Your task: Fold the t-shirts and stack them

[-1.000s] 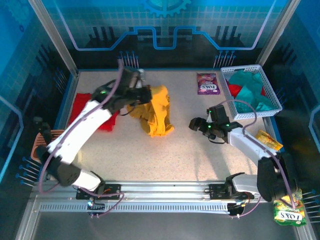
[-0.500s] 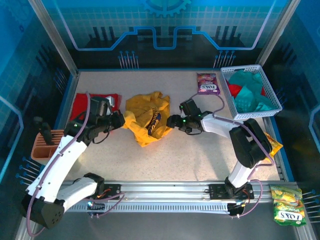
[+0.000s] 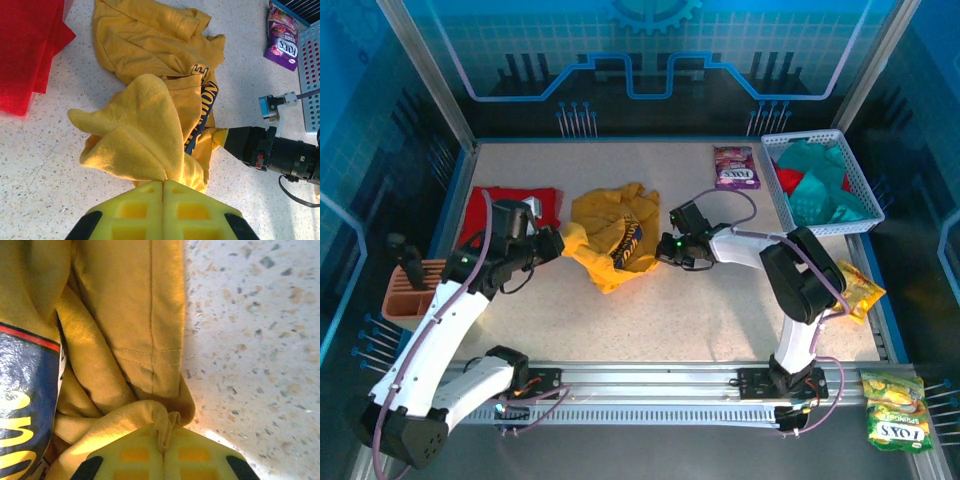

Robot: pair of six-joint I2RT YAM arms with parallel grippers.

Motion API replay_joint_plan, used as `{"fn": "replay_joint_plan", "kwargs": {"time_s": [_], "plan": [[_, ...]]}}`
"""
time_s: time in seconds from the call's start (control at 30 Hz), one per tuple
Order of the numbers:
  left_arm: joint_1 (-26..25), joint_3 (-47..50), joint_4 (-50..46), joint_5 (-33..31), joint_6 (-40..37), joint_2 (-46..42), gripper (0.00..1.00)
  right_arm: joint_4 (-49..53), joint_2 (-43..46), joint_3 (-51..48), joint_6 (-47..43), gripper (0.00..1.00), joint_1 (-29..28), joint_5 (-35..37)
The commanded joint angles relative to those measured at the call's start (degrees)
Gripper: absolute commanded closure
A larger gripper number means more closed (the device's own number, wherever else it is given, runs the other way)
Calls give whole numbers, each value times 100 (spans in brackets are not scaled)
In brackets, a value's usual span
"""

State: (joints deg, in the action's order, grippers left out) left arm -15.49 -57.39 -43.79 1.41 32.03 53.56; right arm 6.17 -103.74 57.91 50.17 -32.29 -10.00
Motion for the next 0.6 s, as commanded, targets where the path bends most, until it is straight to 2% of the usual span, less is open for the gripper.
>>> {"fn": "replay_joint_plan", "kwargs": {"time_s": [0.0,0.1,0.27,0.43,0.57], "plan": [[53,-431,96,145,-136,-32,100,277,702,-138,-111,100,80,418],[54,-920,176,174,-296,70,100,580,1481,-319,-214,100,233,793],[46,-1595,631,429,-532,299,100,1298,2993,-321,-504,100,520,1886],[43,-2475,909,768,-715,685,100,1588,4421,130,-1206,100,798,2992],[37,-3106,1189,1076,-644,927,100,1682,4887,773,-1907,100,865,3549]]}}
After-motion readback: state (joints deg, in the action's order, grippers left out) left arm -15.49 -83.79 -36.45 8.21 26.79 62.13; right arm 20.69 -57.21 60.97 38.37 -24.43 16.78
